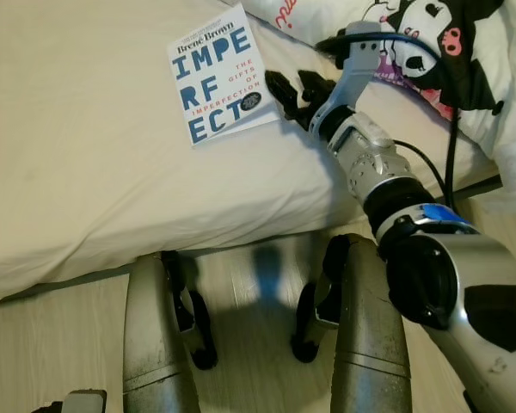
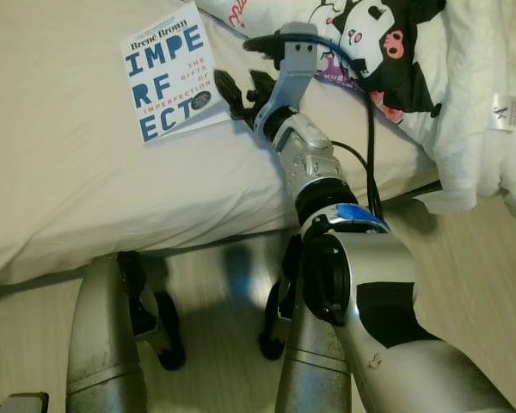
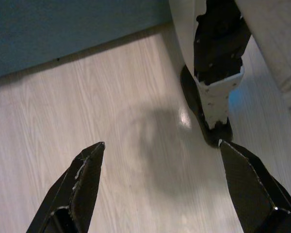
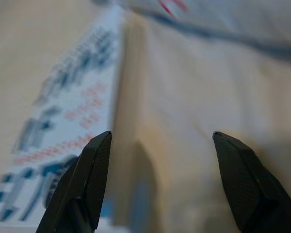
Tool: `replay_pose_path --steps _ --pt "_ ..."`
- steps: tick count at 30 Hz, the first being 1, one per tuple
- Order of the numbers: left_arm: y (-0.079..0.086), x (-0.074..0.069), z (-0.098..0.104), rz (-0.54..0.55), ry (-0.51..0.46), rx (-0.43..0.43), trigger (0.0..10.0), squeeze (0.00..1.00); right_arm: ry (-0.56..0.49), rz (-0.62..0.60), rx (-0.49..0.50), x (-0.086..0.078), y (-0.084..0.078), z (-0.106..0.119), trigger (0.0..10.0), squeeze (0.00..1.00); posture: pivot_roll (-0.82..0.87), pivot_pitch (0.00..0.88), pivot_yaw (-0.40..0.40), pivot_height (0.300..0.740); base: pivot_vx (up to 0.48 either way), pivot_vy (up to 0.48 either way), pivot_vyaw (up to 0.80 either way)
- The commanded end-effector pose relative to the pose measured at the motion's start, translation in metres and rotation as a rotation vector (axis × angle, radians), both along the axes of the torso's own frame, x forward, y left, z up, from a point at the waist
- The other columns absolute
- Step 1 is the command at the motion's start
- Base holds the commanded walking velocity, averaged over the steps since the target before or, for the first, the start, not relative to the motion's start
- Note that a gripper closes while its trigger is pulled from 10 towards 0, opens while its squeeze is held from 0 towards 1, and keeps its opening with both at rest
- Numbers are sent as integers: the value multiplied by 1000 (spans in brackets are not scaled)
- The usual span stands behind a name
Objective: Clean up the room
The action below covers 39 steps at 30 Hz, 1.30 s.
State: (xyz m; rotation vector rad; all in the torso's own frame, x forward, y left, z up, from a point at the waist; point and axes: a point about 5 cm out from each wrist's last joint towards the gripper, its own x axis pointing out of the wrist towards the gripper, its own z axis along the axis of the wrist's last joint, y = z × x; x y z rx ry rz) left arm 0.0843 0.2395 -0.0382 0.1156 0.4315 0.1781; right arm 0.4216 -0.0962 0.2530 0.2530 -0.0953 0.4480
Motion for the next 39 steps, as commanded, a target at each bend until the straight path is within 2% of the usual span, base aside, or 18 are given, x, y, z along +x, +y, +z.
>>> replay_pose_path --steps 1,5,6,7,8,10,13,18,20,21,24,26,31,38,39 --pt "0 -21 -8 18 81 -15 10000 0 79 -9 11 -2 2 -19 10000 0 120 611 92 483 0 0 0" --pt "-2 -26 -1 7 69 -10 10000 0 55 62 143 -4 2 -19 10000 0 152 637 100 483 0 0 0" --pt "-2 -26 -1 7 69 -10 10000 0 55 62 143 -4 2 -19 10000 0 152 637 100 483 0 0 0" --pt "1 -28 4 6 63 -1 10000 0 9 150 251 -6 6 -13 10000 0 171 646 103 483 0 0 0" --pt "1 -28 4 6 63 -1 10000 0 9 150 251 -6 6 -13 10000 0 171 646 103 483 0 0 0" --pt "5 -30 8 11 61 9 10000 0 -21 214 348 -8 10 -6 10000 0 186 651 104 483 0 0 0" --pt "4 -30 10 11 61 11 10000 0 -38 215 328 -7 10 -1 10000 0 188 653 102 483 0 0 0" --pt "3 -32 12 17 64 5 10000 0 -93 133 376 -3 -5 16 10000 0 176 652 98 483 0 0 0" --pt "0 -32 12 13 71 1 10000 0 -85 110 354 -2 -7 19 10000 0 174 655 99 483 0 0 0" --pt "-1 -32 11 9 74 -2 10000 0 -73 114 323 -2 -4 18 10000 0 170 659 97 483 0 0 0" --pt "-4 -29 12 2 73 -10 10000 0 45 128 172 -3 15 -1 10000 0 158 665 91 483 0 0 0" --pt "-4 -29 12 2 72 -10 10000 0 74 133 153 -4 20 -6 10000 0 157 666 89 483 0 0 0" --pt "-5 -31 14 7 76 -12 10000 0 106 304 292 -12 45 -9 10000 0 168 669 90 483 0 0 0" --pt "-4 -34 17 7 80 -9 10000 0 123 388 384 -16 56 -8 10000 0 169 674 89 483 0 0 0" --pt "-3 -34 18 8 81 -8 10000 0 112 433 441 -17 57 -6 10000 0 167 677 89 483 0 0 0"
